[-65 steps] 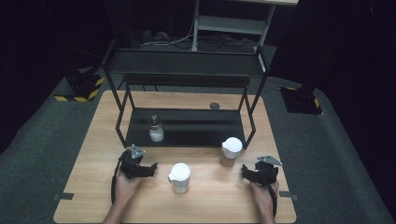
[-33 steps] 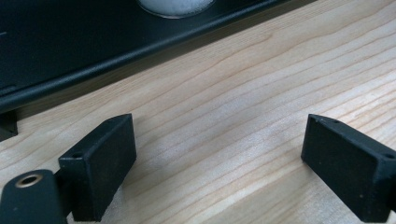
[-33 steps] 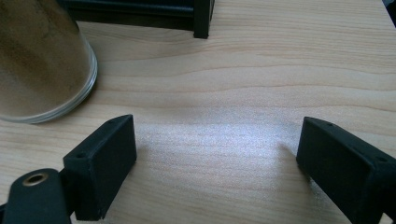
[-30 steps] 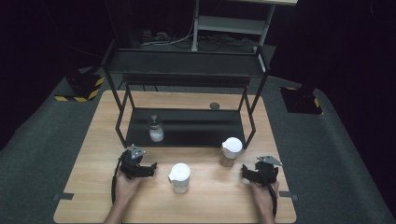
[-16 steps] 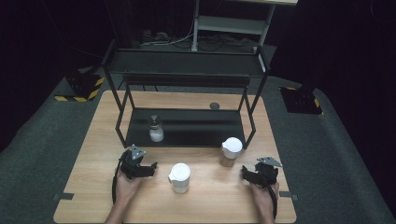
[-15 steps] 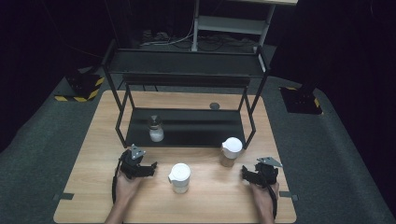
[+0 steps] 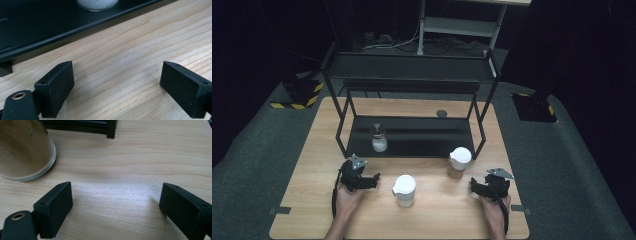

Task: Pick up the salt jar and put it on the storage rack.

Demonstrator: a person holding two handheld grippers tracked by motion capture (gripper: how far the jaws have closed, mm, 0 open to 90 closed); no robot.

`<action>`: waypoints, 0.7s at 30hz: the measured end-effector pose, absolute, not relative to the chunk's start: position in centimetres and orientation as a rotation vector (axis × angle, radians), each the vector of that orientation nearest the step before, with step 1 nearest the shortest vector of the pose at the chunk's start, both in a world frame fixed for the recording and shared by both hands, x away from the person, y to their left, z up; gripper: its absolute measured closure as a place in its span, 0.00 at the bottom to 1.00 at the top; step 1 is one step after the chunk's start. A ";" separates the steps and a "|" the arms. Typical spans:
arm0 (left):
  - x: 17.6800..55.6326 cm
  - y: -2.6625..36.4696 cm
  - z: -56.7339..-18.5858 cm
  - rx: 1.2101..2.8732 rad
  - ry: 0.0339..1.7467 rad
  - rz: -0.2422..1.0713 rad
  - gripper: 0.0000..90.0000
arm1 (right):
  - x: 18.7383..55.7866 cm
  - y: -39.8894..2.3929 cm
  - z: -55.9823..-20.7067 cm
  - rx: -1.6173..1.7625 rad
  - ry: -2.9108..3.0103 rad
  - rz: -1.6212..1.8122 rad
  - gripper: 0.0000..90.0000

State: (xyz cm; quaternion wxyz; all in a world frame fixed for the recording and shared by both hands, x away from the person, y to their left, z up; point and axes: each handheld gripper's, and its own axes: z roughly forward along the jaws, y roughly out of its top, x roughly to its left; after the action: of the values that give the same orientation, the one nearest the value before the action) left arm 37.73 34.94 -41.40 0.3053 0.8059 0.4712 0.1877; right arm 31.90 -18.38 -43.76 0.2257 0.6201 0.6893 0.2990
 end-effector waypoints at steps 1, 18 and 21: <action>37.7 35.0 -41.4 2.133 1.248 0.495 0.13 | 31.9 -18.4 -43.8 1.710 1.901 0.825 0.12; 37.8 34.9 -41.4 2.138 1.247 0.494 0.13 | 32.0 -18.5 -43.7 1.705 1.916 0.827 0.10; 38.0 35.0 -41.4 2.144 1.238 0.481 0.10 | 31.9 -19.1 -43.8 1.718 1.910 0.859 0.10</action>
State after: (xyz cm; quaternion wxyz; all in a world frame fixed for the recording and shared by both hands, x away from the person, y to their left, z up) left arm 38.04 34.99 -41.38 0.3048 0.8097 0.4673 0.1818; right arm 31.90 -19.06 -43.80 0.2147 0.6194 0.6887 0.3096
